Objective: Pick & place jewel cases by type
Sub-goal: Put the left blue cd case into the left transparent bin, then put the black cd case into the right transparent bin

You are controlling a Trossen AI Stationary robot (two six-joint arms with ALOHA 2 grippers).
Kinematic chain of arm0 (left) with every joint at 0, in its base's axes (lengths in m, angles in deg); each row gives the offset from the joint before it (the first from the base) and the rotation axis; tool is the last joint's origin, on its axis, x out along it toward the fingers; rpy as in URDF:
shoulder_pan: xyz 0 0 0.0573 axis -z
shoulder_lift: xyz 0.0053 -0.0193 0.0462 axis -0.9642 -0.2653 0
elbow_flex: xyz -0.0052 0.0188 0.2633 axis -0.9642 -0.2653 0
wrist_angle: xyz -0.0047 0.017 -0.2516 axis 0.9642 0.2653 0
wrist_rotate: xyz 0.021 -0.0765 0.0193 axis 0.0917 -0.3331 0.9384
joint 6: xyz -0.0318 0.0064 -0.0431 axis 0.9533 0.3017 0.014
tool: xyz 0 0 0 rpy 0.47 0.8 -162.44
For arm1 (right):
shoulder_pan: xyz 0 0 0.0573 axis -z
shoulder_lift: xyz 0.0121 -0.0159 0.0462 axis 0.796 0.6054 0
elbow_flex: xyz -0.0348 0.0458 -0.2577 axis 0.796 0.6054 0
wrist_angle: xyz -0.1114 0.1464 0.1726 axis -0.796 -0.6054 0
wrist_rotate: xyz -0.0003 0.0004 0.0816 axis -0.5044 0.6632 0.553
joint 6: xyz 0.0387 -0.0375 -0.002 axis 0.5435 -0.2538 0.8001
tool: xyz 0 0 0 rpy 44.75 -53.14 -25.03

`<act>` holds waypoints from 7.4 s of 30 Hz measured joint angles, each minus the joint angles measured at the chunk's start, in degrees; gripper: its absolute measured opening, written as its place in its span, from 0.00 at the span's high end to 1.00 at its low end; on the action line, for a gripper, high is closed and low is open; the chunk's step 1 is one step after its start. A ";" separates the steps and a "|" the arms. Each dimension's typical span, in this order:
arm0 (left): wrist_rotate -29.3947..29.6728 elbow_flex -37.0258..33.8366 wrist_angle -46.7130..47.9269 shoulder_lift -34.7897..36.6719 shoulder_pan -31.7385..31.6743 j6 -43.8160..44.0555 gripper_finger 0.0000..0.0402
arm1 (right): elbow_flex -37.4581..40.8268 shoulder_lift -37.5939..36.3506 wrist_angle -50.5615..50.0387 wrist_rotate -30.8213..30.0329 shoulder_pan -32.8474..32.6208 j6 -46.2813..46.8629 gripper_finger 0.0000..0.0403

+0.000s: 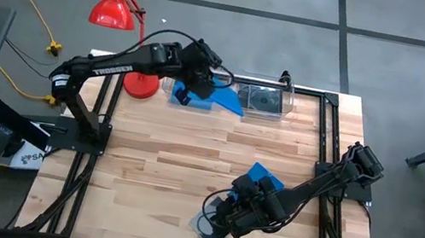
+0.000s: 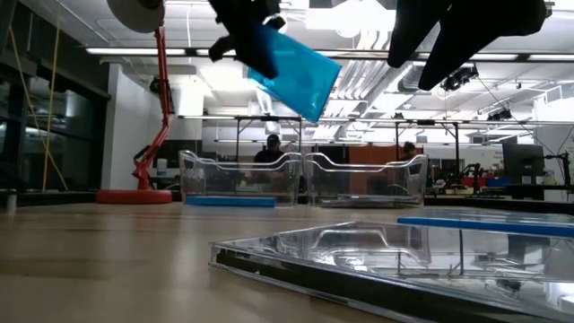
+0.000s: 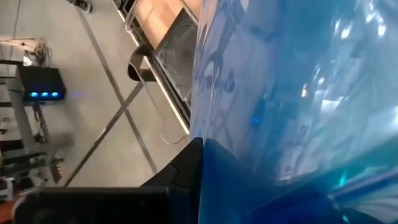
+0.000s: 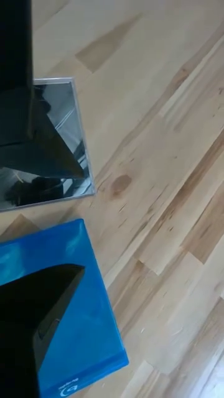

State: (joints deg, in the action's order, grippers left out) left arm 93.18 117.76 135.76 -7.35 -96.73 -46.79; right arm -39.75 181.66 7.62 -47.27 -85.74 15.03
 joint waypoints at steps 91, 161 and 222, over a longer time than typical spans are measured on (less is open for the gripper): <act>-7.31 -39.40 -44.68 5.03 -22.50 -38.81 0.51 | 0.00 0.00 3.24 2.48 6.01 2.38 0.45; 19.09 -35.84 -65.72 4.72 -6.09 -33.03 0.47 | 0.00 0.00 3.19 2.96 5.96 -1.22 0.45; 32.89 12.76 20.93 11.49 35.61 62.02 0.47 | 0.07 -28.95 -30.49 -5.19 -2.38 -1.64 0.45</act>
State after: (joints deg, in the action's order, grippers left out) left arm 126.06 130.52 156.69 4.14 -61.12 15.23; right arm -39.69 152.71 -22.87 -52.46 -88.11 13.39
